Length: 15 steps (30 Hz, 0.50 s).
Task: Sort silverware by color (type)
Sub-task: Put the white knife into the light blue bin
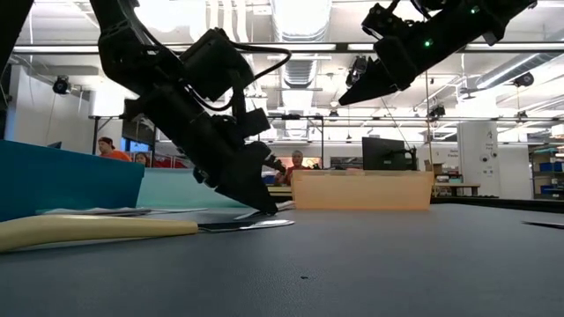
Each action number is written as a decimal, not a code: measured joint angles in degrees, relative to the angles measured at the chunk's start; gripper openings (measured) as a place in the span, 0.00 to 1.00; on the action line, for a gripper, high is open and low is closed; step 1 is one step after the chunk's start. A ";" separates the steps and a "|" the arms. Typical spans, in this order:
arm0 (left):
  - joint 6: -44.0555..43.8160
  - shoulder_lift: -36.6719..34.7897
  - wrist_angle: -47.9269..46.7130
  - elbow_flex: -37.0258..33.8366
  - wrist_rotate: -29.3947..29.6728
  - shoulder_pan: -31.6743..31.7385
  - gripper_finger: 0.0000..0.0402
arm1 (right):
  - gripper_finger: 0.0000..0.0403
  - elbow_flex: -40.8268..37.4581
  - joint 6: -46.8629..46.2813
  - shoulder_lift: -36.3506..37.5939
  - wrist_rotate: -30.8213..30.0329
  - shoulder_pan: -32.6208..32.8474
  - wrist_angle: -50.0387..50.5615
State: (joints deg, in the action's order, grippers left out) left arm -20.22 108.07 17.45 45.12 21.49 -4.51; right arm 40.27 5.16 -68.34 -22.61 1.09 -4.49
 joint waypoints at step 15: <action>-2.81 -0.11 0.15 0.00 1.51 0.04 0.29 | 0.02 0.00 -0.01 0.00 0.00 0.00 -0.06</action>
State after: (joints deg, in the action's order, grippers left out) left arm -23.03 107.96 17.61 45.12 22.99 -4.47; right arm 40.27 5.15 -68.34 -22.61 1.10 -4.54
